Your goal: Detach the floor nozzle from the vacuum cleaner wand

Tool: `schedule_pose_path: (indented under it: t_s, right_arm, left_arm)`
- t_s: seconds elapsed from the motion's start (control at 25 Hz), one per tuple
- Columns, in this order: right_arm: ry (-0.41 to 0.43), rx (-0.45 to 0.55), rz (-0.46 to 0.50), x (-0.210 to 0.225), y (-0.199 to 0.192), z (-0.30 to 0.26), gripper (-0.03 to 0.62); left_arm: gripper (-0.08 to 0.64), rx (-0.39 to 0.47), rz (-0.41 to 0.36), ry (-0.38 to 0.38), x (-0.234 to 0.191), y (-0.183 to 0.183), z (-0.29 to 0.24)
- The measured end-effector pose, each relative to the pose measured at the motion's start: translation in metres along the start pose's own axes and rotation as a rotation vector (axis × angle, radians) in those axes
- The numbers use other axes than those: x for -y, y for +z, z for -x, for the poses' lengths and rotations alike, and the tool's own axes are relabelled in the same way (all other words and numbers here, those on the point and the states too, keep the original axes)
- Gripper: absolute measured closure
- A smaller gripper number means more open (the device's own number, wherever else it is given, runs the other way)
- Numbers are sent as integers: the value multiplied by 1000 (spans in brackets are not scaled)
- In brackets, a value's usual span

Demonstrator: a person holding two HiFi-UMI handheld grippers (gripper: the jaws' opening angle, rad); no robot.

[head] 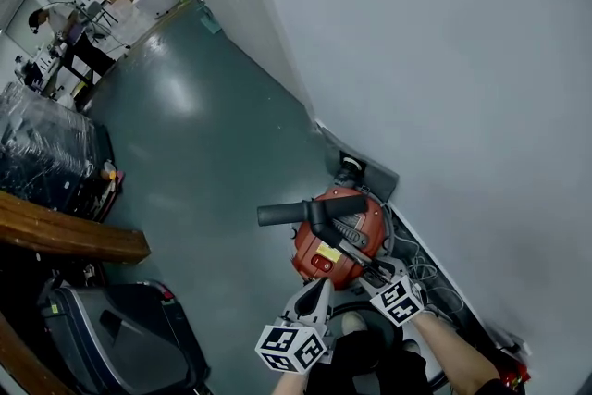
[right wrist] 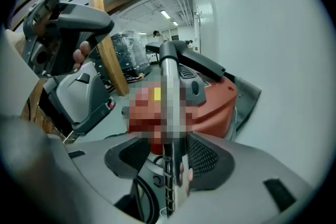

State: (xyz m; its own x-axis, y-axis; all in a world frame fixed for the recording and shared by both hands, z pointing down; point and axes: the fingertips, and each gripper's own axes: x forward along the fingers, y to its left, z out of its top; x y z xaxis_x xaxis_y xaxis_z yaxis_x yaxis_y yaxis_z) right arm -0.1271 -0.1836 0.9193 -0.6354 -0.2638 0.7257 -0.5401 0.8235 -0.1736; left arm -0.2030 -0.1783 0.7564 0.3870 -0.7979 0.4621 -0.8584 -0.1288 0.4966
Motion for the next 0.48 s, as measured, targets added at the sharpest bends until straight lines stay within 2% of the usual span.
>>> schedule_pose_path:
  t_s: [0.12,0.24,0.48]
  right_arm:
    - [-33,-5,11,5,-3,-8,385]
    - [-74,13,49,10,-5,-9,420]
    - [-90,4,69,10,-3,-5,431]
  left_arm:
    - [554,4,-6,-5,0,-3,2]
    - [554,7,-8,-3,-3,-5,2]
    - [554,1,-4,0,-1,-5,4]
